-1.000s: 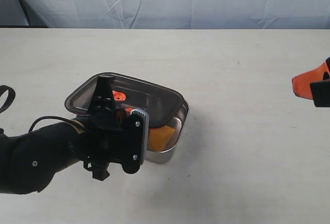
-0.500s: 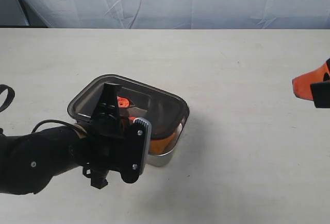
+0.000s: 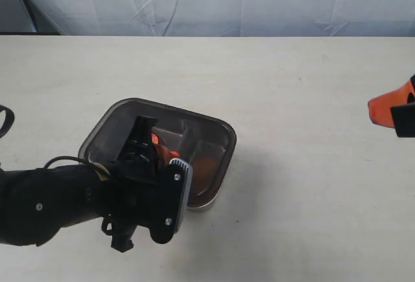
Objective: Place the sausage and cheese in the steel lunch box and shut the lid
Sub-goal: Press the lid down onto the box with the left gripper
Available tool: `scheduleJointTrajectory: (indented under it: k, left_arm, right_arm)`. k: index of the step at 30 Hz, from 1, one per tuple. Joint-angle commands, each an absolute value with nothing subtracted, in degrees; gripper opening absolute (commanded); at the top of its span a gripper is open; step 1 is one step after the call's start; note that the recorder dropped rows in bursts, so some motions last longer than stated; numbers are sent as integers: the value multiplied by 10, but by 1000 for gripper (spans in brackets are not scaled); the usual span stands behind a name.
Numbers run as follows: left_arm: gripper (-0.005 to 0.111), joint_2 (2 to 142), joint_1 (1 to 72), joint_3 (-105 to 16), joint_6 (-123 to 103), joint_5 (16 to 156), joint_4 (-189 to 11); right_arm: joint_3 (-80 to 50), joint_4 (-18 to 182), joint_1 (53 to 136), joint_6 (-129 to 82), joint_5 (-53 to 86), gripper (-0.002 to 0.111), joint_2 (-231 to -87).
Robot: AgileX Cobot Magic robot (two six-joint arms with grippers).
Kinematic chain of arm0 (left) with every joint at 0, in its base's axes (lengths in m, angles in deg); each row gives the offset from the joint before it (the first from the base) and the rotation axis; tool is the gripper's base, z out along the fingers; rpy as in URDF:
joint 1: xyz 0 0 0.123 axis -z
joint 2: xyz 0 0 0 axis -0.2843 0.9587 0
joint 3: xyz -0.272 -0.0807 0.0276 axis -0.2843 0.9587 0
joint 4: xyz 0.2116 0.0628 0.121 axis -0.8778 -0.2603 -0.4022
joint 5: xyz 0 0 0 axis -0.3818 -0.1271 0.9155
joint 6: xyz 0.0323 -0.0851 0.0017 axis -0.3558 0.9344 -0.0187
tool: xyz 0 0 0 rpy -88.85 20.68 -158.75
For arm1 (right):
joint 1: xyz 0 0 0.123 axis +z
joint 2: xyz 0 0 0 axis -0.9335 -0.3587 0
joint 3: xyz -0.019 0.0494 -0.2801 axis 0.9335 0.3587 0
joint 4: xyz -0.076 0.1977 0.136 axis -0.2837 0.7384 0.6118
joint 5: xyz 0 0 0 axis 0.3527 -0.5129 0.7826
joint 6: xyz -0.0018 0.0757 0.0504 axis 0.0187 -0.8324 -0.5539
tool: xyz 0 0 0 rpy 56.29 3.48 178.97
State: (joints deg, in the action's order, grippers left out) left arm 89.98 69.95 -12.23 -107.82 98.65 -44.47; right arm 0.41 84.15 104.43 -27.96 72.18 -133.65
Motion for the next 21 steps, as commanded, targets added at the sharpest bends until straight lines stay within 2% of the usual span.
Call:
scheduleJointTrajectory:
  k: [1,13,21]
  left_arm:
    - [56,874,704,-115,-1069,953,-438]
    - [56,821,704,-115,-1069,954,-441]
    - [56,802,704,-115,-1069,889,-439]
  right_arm:
    - [1,835,1044,-278,722,49,-1332]
    - [1,835,1044,-278,722,49,-1332]
    - [1,835,1044,-278,724,49,-1332]
